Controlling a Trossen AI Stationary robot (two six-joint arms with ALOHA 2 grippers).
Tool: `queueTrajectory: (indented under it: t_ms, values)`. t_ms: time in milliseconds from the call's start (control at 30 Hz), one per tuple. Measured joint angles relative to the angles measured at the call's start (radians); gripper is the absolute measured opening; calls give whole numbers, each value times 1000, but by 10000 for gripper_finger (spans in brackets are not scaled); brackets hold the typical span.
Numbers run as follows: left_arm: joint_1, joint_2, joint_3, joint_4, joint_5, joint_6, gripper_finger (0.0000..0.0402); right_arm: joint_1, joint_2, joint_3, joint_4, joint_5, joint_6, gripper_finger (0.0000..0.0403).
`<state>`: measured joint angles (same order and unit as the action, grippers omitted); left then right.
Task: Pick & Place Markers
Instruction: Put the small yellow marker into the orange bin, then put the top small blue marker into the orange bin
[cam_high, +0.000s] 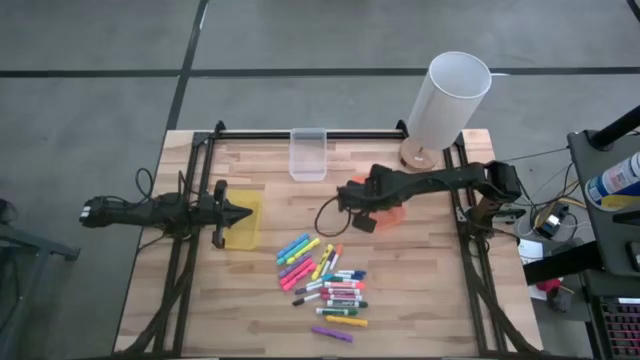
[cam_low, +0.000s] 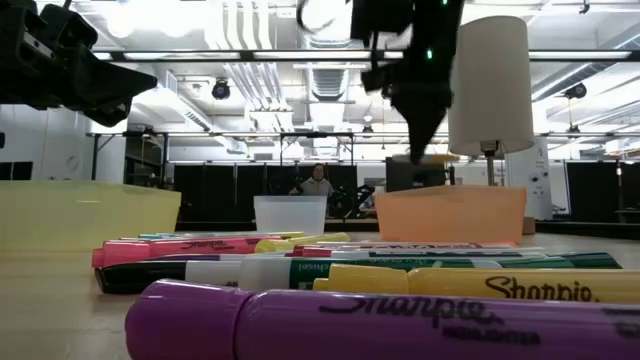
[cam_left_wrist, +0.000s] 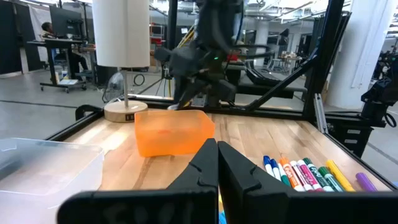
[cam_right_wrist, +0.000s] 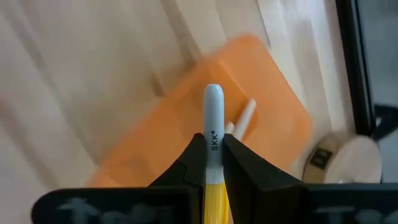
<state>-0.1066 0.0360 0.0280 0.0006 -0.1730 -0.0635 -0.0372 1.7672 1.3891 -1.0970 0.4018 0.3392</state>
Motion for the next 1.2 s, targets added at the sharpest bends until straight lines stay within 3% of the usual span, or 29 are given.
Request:
queueTrajectory:
  t_ms: [200, 533, 1200]
  values:
    - [0, 0, 0, 0, 0, 0, 0, -92, 0, -87, 36, -34, -21, 30]
    - [0, 0, 0, -1, 0, 0, 0, -174, 1, -172, 186, -193, -53, 31]
    - [0, 0, 0, -1, -1, 0, 0, -184, 1, -180, 198, -194, -28, 90]
